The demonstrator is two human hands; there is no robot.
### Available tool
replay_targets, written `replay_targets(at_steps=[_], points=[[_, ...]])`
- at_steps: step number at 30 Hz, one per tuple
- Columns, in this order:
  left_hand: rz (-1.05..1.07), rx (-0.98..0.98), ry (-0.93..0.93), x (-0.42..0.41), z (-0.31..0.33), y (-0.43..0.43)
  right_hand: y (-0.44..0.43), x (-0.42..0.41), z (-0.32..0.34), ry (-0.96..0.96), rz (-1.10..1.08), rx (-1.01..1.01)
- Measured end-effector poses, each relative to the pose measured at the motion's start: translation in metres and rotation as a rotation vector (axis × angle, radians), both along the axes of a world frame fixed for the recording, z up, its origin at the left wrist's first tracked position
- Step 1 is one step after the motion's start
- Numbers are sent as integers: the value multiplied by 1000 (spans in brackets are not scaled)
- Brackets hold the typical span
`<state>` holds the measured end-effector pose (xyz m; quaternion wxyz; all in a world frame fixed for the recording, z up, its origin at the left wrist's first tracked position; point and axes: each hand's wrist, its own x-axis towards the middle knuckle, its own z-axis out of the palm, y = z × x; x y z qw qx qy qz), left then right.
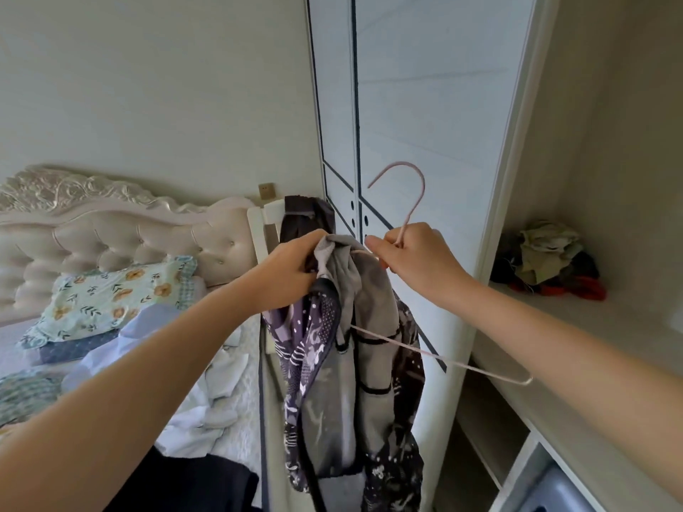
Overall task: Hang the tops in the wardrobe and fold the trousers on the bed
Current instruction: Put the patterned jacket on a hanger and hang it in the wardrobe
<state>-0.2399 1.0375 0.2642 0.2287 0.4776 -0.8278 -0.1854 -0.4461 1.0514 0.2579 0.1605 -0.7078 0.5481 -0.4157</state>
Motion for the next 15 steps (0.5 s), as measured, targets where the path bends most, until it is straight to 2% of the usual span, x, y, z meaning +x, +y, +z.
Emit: replay_targets(at_steps=[4, 9, 15], points=[[39, -65, 111, 15, -8, -14, -5, -6, -1, 66, -53, 43], [174, -118, 262, 34, -2, -25, -2, -12, -16, 112, -126, -158], [330, -141, 440, 50, 22, -27, 6, -5, -29, 77, -101, -277]])
